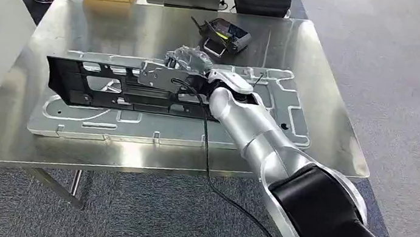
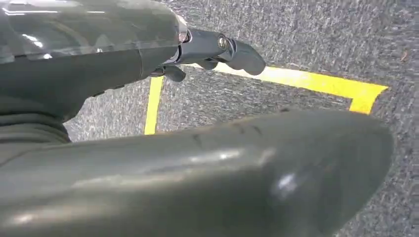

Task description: Take the parts from the cabinet and place them on the table.

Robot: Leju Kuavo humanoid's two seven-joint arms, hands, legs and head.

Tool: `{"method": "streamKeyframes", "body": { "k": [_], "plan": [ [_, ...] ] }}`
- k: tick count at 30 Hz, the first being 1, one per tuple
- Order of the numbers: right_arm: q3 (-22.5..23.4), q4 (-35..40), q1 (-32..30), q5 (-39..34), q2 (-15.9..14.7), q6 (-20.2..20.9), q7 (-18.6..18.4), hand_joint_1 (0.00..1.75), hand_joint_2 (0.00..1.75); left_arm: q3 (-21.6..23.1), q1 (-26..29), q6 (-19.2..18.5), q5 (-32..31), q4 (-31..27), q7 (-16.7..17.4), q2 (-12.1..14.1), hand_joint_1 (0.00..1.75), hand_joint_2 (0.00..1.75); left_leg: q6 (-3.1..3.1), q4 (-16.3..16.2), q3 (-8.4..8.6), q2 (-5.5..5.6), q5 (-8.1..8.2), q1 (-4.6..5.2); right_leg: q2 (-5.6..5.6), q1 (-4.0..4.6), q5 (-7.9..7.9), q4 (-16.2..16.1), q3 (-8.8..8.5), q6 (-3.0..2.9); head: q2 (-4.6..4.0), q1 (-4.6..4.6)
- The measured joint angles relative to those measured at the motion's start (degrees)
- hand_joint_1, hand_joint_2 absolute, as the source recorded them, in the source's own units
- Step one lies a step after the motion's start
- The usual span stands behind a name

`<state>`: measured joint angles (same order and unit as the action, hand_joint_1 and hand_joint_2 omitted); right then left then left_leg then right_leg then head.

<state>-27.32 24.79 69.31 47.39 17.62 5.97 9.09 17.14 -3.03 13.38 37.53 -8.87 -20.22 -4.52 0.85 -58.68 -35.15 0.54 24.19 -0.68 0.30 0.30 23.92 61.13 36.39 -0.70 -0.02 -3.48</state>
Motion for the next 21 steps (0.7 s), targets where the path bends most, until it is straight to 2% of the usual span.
{"method": "streamKeyframes", "body": {
  "k": [1, 2, 4, 5, 6, 7, 8, 10, 11, 12, 13, 15, 16, 17, 18, 20, 21],
  "plan": [
    [0.0, 0.0, 0.1, 0.0, 0.0, 0.0, 0.0, 1.75, 1.75, 0.0, 0.0, 0.0, 0.0, 0.0, 0.0, -0.4, 0.0, 0.0, -0.22, 0.0, 0.0, -0.02, 0.11, 0.21, -0.14, 0.37, 0.48, -1.2, -0.66, -0.62, 0.0, -0.02],
    [0.0, 0.0, 0.2, 0.0, 0.1, 0.0, 0.0, 1.75, 1.75, 0.0, -0.1, 0.0, 0.0, 0.0, 0.0, -0.3, 0.0, 0.0, -0.52, 0.0, -0.22, 0.0, 0.06, 0.04, -0.24, 0.49, 0.58, -2.6, -0.96, -0.6, 0.0, 0.07],
    [0.0, 0.0, 0.1, 0.1, 0.1, 0.0, 0.0, 1.75, 1.75, 0.0, 0.0, -0.1, 0.0, 0.0, 0.1, -0.3, 0.0, 0.0, -1.11, 0.2, -0.26, -0.17, 0.03, -0.11, -0.07, 0.66, 0.75, -2.5, -0.74, -0.64, 0.0, 0.02],
    [0.0, 0.0, 0.1, 0.2, 0.1, 0.0, 0.0, 1.75, 1.75, 0.0, -0.1, 0.0, -0.1, 0.0, 0.1, -0.4, 0.0, 0.0, -1.43, 0.5, -0.04, -0.18, -0.05, -0.06, 0.03, 0.59, 0.59, -3.0, -0.91, -0.8, 0.0, 0.05],
    [0.1, 0.0, 0.0, 0.2, 0.1, 0.0, 0.0, 1.75, 1.75, 0.0, -0.1, 0.0, -0.2, 0.0, 0.2, -0.3, 0.0, 0.0, -1.7, 0.4, -0.19, -0.22, 0.36, 0.13, -0.13, -0.47, 0.12, -4.0, -1.66, -0.89, 0.0, 0.0],
    [0.1, 0.0, 0.1, 0.3, 0.3, 0.0, -0.1, 1.75, 1.75, 0.0, -0.1, 0.0, -0.2, 0.0, 0.2, -0.2, 0.0, 0.0, -1.88, -1.0, -0.39, -0.25, 1.42, 0.18, -0.14, -0.4, 0.09, -4.5, -2.08, -1.01, 0.0, 0.02],
    [0.1, 0.0, 0.2, 0.4, 0.4, 0.0, 0.0, 1.75, 1.75, 0.0, -0.1, 0.1, -0.2, 0.0, 0.2, -0.2, 0.0, 0.0, -2.04, -4.6, -1.94, -0.22, 3.38, 0.07, -0.21, -0.49, 0.12, -4.5, -2.25, -1.18, 0.0, 0.02],
    [0.3, 0.0, 0.0, 0.7, 0.6, 0.1, 0.0, 1.75, 1.75, 0.0, -0.1, 0.1, -0.2, 0.0, 0.3, -0.2, 0.0, 0.0, -2.57, -13.8, -6.46, -0.24, 7.3, -0.18, -0.2, -0.46, 0.28, -4.4, -2.43, -1.37, 0.0, 0.0],
    [0.4, 0.0, -0.2, 0.8, 0.6, 0.1, 0.0, 1.75, 1.75, 0.0, -0.1, 0.1, -0.1, 0.0, 0.3, -0.2, 0.0, 0.0, -2.78, -17.1, -8.24, -0.24, 7.99, -0.19, -0.19, -0.45, 0.39, -4.3, -2.42, -1.33, 0.0, 0.0],
    [0.4, 0.0, -0.4, 1.0, 0.6, 0.2, -0.1, 1.75, 1.75, 0.0, 0.0, 0.1, -0.1, 0.0, 0.4, -0.2, 0.0, 0.0, -2.91, -17.4, -8.77, -0.25, 7.09, -0.24, -0.15, -0.46, 0.56, -4.2, -2.5, -1.27, 0.0, 0.0],
    [0.4, -0.1, -0.5, 1.0, 0.6, 0.2, -0.1, 1.75, 1.75, 0.0, 0.0, 0.1, -0.2, 0.0, 0.4, -0.2, 0.0, 0.0, -2.97, -15.2, -7.94, -0.26, 5.25, -0.33, -0.1, -0.48, 0.73, -4.0, -2.58, -1.14, 0.0, 0.0],
    [0.5, -0.1, -0.4, 1.0, 0.7, 0.2, -0.1, 1.75, 1.75, 0.0, -0.1, 0.2, -0.2, 0.0, 0.4, 0.0, 0.0, 0.0, -2.98, -4.7, -3.1, -0.31, -0.6, -0.54, 0.03, -0.51, 1.38, -3.4, -2.84, -0.79, 0.0, 0.0],
    [0.6, -0.1, -0.4, 1.0, 0.7, 0.2, -0.1, 1.75, 1.75, 0.0, -0.1, 0.2, -0.1, 0.0, 0.5, 0.0, 0.0, 0.0, -2.79, -0.8, -1.4, -0.36, -1.21, -0.6, 0.03, -0.5, 1.82, -3.0, -2.84, -0.48, 0.0, 0.0],
    [0.6, -0.1, -0.3, 1.0, 0.7, 0.2, -0.1, 1.75, 1.75, 0.0, 0.0, 0.2, -0.2, 0.0, 0.6, 0.0, 0.0, 0.0, -2.48, 0.1, -0.57, -0.29, -0.55, -0.21, 0.21, -0.01, 2.03, -2.4, -2.5, -0.15, 0.0, 0.0],
    [0.7, -0.1, -0.3, 1.1, 0.8, 0.3, -0.1, 1.75, 1.75, 0.0, -0.2, 0.3, -0.2, 0.0, 0.6, 0.0, 0.0, 0.0, -1.89, -0.4, -0.85, -0.21, -0.55, -0.21, 0.23, -0.08, 1.94, -2.6, -2.35, 0.07, 0.0, -0.02],
    [0.7, -0.1, -0.4, 1.2, 0.9, 0.5, -0.2, 1.75, 1.75, 0.0, -0.2, 0.4, -0.2, 0.0, 0.7, 0.0, 0.0, 0.0, -1.38, -0.4, -1.01, -0.14, -0.43, -0.16, 0.16, -0.09, 2.03, -2.6, -2.41, 0.4, 0.0, 0.02],
    [0.7, 0.0, -0.3, 1.2, 0.9, 0.6, -0.2, 1.75, 1.75, 0.0, -0.3, 0.5, -0.2, 0.0, 0.7, 0.0, 0.0, 0.0, -0.94, 0.0, -0.83, -0.17, -0.6, -0.43, 0.18, -0.07, 2.24, -2.5, -2.46, 0.77, 0.0, 0.0]
  ]
}}
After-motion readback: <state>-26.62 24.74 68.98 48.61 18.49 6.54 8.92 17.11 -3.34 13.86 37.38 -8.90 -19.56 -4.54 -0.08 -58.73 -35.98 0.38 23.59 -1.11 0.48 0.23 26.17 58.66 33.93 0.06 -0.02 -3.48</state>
